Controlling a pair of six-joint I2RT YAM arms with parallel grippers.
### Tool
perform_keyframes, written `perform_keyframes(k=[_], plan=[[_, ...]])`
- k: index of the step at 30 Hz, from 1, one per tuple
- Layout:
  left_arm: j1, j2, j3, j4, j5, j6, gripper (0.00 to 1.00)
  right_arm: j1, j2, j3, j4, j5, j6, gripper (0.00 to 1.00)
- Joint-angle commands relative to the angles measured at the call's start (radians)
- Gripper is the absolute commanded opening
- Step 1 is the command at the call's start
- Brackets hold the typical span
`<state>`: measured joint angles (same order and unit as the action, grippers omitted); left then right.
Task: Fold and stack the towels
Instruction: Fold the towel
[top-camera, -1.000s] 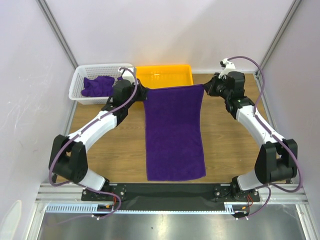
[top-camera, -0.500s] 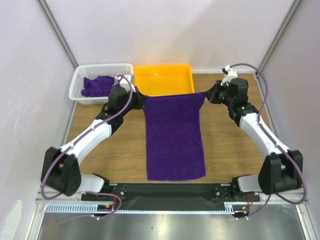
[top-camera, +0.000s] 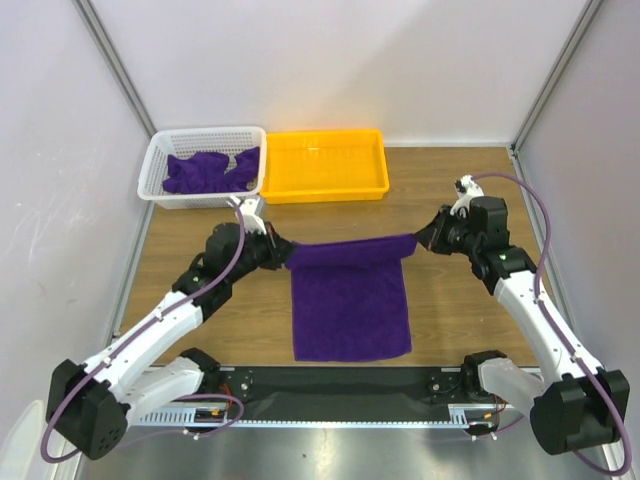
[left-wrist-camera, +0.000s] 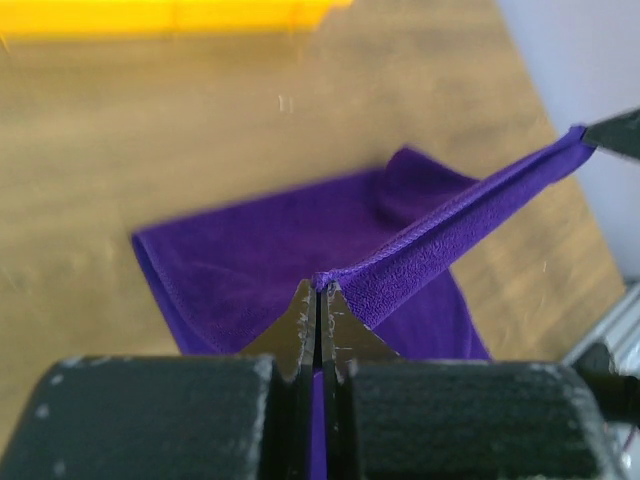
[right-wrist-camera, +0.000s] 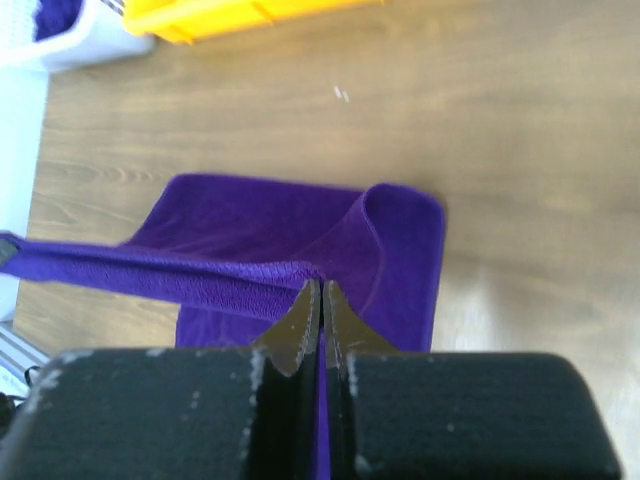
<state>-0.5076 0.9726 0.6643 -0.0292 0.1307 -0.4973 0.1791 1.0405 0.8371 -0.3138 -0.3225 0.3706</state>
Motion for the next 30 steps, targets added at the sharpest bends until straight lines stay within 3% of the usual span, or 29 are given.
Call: perform_keyframes(k=[1,10,30], plan=[[-0.054,-0.075,-0.031,-0.087,-0.109,-0.061,0.00,-0.013,-0.063,-0.006,-0.135,0.053,0.024,0.00],[-0.071,-0.146,-0.107,-0.199,-0.158,-0.153,0.00,-0.009,-0.183,-0.021,-0.387,0.050,0.040,0.00],[-0.169,-0.216,-0.138,-0.353,-0.206,-0.149,0.00,0.057,-0.241,-0.075,-0.541,0.069,0.134,0.00]])
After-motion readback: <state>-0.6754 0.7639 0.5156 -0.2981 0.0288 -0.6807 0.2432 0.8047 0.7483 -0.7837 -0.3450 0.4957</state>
